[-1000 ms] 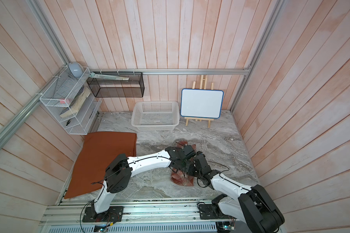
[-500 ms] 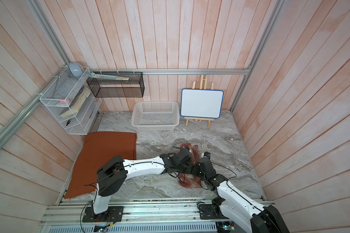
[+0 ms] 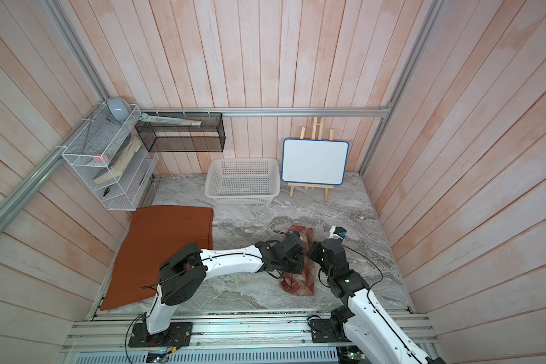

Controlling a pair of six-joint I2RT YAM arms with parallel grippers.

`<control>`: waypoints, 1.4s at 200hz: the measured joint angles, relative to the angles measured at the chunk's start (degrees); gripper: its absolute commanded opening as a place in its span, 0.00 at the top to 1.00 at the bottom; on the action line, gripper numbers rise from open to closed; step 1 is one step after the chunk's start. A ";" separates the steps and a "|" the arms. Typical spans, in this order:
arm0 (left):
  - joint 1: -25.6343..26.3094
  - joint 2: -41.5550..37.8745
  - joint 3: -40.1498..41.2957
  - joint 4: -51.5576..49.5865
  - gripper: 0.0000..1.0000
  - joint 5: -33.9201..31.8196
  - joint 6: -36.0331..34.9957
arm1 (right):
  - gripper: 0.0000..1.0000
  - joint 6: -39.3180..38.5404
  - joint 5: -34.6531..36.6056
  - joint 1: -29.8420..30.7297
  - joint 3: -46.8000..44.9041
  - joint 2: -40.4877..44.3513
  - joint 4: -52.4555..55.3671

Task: Roll up the skirts
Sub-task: Roll the skirt at the center of the board.

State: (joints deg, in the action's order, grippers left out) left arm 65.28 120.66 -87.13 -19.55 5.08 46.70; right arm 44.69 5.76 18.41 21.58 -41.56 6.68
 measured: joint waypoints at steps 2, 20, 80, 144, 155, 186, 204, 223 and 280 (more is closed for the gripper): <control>0.00 0.04 -0.04 0.00 1.00 0.09 -0.04 | 1.00 -0.11 -0.68 -0.72 0.02 -0.24 -0.42; 0.07 0.09 -0.09 0.04 1.00 0.46 -0.22 | 1.00 -0.90 -8.31 -6.27 0.09 -3.67 -3.98; 0.15 0.11 0.37 1.64 1.00 2.54 -0.59 | 1.00 -1.92 -26.45 -11.08 0.35 -11.56 -11.45; 0.17 0.85 0.24 2.45 1.00 3.52 -0.57 | 1.00 -2.51 -29.81 -11.45 0.83 -12.17 -14.78; 0.17 0.85 0.24 2.45 1.00 3.52 -0.59 | 1.00 -2.49 -29.88 -11.50 0.68 -13.11 -15.30; 0.17 0.92 0.13 2.43 1.00 3.63 -0.59 | 1.00 -2.78 -30.47 -11.63 0.68 -14.45 -16.81; 0.20 1.16 -0.09 2.45 1.00 3.89 -0.61 | 1.00 -2.82 -30.69 -11.76 0.68 -14.97 -17.33; 0.22 1.18 -0.20 2.43 1.00 3.93 -0.59 | 1.00 -2.82 -31.01 -11.82 0.68 -17.03 -18.10; 0.24 1.20 -0.20 2.45 1.00 3.93 -0.83 | 1.00 -2.75 -29.20 -12.20 -0.46 -18.58 -17.51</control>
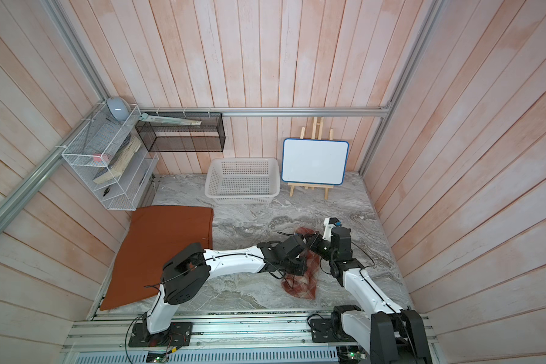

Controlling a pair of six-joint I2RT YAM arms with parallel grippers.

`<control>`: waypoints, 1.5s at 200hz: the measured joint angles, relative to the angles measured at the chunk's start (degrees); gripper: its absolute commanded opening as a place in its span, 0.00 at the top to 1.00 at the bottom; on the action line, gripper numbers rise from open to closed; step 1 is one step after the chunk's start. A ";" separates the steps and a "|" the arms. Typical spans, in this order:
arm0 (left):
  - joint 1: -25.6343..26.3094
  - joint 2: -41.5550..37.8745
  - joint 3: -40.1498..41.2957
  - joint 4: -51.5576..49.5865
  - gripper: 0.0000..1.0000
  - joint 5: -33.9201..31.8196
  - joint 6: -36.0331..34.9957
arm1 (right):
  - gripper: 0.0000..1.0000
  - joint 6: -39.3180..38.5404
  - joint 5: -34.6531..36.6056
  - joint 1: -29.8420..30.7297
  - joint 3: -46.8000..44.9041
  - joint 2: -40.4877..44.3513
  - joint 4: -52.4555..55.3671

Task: Roll up the skirts
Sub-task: Roll the skirt at the center of the board.

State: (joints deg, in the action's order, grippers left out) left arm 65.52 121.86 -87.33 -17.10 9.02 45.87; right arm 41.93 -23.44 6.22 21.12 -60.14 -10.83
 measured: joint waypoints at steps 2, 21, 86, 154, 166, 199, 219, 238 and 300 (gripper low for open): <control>0.02 0.00 0.02 0.00 1.00 0.00 -0.04 | 1.00 0.02 0.07 0.00 -0.04 0.07 0.04; 0.09 0.00 0.00 -0.02 1.00 -0.07 -0.44 | 1.00 -0.02 1.03 0.00 -1.01 0.42 0.96; 2.19 2.23 -5.14 -5.03 0.92 -1.97 -2.60 | 1.00 0.07 5.88 -0.39 -4.39 -0.20 1.81; 5.31 2.60 -7.52 -7.30 0.48 -6.10 -4.74 | 1.00 2.19 9.31 -1.68 -9.29 5.11 2.25; 5.84 1.40 -6.45 -7.10 0.44 -6.91 -4.87 | 1.00 2.43 9.64 -1.88 -9.66 6.16 2.95; 6.27 -6.16 -0.13 -7.58 0.38 -9.35 -4.74 | 1.00 2.80 10.10 -2.58 -10.08 7.45 4.20; 6.21 -11.67 3.19 -7.78 0.38 -11.17 -4.90 | 1.00 2.86 10.32 -2.89 -10.12 7.43 4.63; 5.79 -15.58 5.60 -6.58 0.56 -12.79 -5.57 | 1.00 3.04 10.25 -3.04 -10.34 7.45 4.66; 4.50 -6.36 2.73 -0.94 1.00 -8.96 -6.93 | 1.00 4.52 10.78 -3.28 -12.04 11.45 6.49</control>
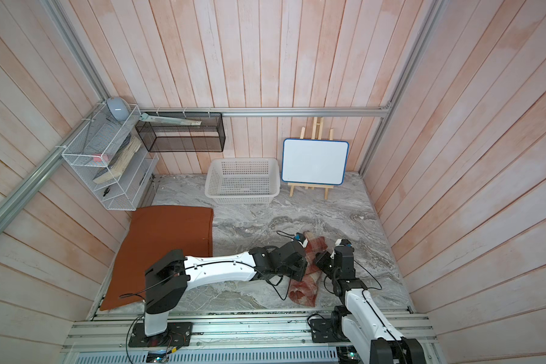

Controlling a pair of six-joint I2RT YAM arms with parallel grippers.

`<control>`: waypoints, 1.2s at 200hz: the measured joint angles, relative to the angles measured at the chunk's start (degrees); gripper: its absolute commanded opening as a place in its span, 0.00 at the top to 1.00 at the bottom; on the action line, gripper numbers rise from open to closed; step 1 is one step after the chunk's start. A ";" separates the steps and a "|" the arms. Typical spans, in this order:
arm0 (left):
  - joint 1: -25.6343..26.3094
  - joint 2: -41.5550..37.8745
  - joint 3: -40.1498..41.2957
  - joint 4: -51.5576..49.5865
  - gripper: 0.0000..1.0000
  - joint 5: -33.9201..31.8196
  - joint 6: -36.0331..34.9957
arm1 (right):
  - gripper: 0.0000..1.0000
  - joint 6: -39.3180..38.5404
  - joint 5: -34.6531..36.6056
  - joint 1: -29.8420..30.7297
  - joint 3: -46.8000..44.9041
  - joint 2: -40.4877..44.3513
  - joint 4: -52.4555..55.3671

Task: Roll up the skirts
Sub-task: Roll the skirt at the center of the board.

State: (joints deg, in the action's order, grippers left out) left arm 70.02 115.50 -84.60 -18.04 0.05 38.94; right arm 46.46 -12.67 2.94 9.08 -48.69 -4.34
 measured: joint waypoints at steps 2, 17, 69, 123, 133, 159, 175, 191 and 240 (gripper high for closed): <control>0.07 0.31 -0.13 0.02 1.00 0.17 0.00 | 1.00 0.02 0.04 0.00 0.00 0.24 0.20; 0.70 2.62 -0.52 0.07 1.00 2.21 -0.13 | 1.00 0.02 0.68 -0.24 -0.04 1.51 1.66; 0.87 6.97 -4.85 0.96 1.00 9.77 -0.96 | 1.00 -0.66 0.59 -3.02 0.31 0.33 3.43; 0.55 10.12 -7.61 0.63 1.00 14.71 -2.05 | 1.00 -2.45 -0.48 -6.08 1.51 -0.74 5.18; 0.35 10.60 -7.96 0.44 1.00 15.63 -2.34 | 1.00 -2.78 -0.48 -6.23 1.84 -0.74 5.84; -1.07 10.67 -6.38 1.97 1.00 18.78 -2.21 | 1.00 -3.30 -0.92 -6.43 2.64 -0.72 7.41; -2.58 9.70 -2.56 5.44 1.00 21.59 -1.25 | 1.00 -3.72 -1.84 -6.43 2.99 0.02 8.61; -3.78 8.85 0.09 8.00 1.00 24.04 -0.35 | 1.00 -4.57 -2.73 -6.43 3.89 1.79 11.26; -4.90 8.66 1.88 10.67 1.00 25.99 1.20 | 0.77 -4.46 -4.04 -6.43 6.14 10.08 19.76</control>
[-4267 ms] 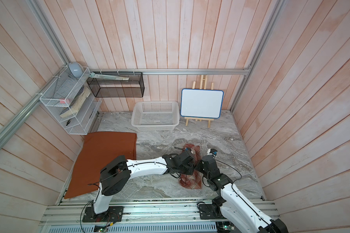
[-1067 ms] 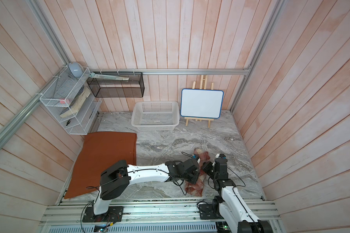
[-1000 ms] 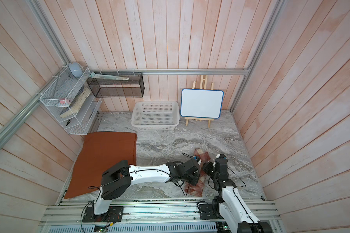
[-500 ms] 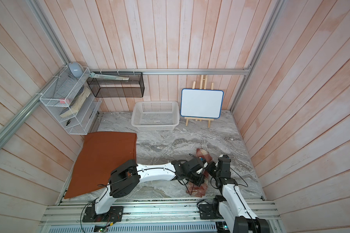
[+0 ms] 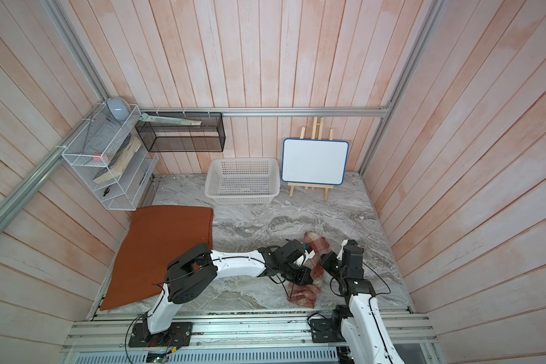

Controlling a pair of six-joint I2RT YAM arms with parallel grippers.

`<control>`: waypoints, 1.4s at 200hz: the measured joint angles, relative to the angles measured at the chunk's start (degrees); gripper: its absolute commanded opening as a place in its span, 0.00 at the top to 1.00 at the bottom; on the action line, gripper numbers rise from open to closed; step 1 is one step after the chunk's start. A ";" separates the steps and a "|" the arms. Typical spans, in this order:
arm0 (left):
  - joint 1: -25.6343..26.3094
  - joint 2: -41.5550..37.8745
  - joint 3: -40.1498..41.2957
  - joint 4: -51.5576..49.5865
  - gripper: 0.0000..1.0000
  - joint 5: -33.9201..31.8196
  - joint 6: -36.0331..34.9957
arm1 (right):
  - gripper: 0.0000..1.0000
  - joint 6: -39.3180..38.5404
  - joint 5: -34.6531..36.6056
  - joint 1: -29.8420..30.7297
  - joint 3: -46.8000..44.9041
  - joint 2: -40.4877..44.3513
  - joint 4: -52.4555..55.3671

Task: Roll up the skirts
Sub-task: Roll the skirt at the center of the board.

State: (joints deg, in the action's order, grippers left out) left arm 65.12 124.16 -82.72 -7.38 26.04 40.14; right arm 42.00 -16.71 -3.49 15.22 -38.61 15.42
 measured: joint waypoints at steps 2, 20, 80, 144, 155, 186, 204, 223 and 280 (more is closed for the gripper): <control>-0.04 0.00 0.04 0.11 1.00 0.11 0.09 | 0.76 -0.17 -0.02 0.00 0.11 0.15 0.26; -0.48 0.07 0.39 0.76 1.00 0.96 0.63 | 0.67 -0.24 0.07 0.00 0.92 0.63 1.86; -2.29 0.22 2.95 5.07 1.00 5.05 2.56 | 0.45 1.01 0.90 3.32 -0.92 2.05 2.86; -3.58 1.29 3.43 7.30 1.00 9.07 2.62 | 0.34 4.61 7.32 8.68 -0.92 2.51 7.19; -3.74 1.33 3.76 8.07 1.00 9.60 2.62 | 0.32 5.35 8.35 8.98 -0.92 2.73 7.72; -4.00 1.53 4.09 8.96 1.00 10.54 2.60 | 0.32 7.54 12.33 12.07 -0.81 2.69 9.55; -4.13 1.51 4.70 10.01 1.00 10.80 2.60 | 0.32 9.51 13.29 15.56 -0.81 2.32 10.54; -4.55 1.46 5.62 11.52 1.00 11.47 2.75 | 0.32 11.65 13.73 18.56 -0.81 0.76 10.99; -5.25 0.55 7.56 12.98 1.00 11.82 2.99 | 0.35 16.55 13.77 22.21 -0.63 -1.05 10.82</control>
State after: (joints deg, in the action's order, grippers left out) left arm 59.88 124.70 -75.16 5.61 37.87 43.13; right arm 58.54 -2.94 18.72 14.59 -39.66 26.24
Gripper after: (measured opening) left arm 0.041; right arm 0.648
